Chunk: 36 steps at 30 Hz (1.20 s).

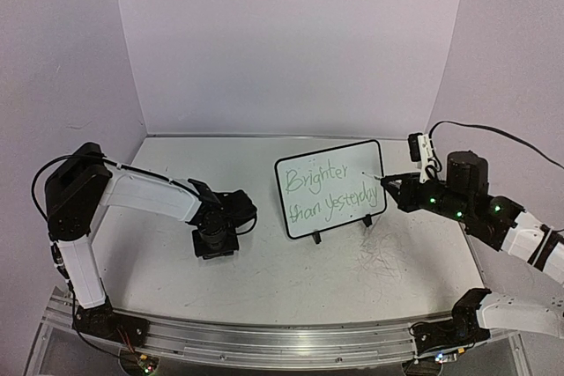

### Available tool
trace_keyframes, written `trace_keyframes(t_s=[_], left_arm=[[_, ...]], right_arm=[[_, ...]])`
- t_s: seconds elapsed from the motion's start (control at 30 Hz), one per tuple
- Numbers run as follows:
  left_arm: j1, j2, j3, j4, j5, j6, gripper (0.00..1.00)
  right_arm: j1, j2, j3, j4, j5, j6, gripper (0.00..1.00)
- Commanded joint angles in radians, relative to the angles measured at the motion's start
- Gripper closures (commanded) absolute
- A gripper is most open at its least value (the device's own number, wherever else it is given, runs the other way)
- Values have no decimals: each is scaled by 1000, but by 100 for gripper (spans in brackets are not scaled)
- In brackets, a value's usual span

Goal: Write a sentence on the whiteboard
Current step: Pick up the pen cap from the center of the board.

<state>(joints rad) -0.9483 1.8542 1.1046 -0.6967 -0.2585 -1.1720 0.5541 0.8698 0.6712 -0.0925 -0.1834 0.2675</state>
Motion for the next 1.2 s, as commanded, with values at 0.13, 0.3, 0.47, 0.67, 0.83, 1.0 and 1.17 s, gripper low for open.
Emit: trace_keyframes(t_s=[0.13,0.3,0.47,0.67,0.83,1.0,1.17], left_arm=[[-6,58,-37,34,12,25,77],[-6,27,-40,35,-38,62,82],[-6,12,-47,37,-56,98,86],[-6,-5,-66,56,-67,123,92],[-6,-35,-98,102,-70,159,94],[-6,-71,-165,182,-54,199,97],[-7,-123,-199,221,-60,260,100]], right_arm=[[-4,9,5,47,-24,32,100],[-4,0,-2,46,8,32,100],[-4,-6,2,38,43,28,100],[-4,5,19,27,47,30,100],[-5,19,18,15,68,51,100],[-4,36,14,3,86,58,100],[-5,64,27,-17,102,56,100]])
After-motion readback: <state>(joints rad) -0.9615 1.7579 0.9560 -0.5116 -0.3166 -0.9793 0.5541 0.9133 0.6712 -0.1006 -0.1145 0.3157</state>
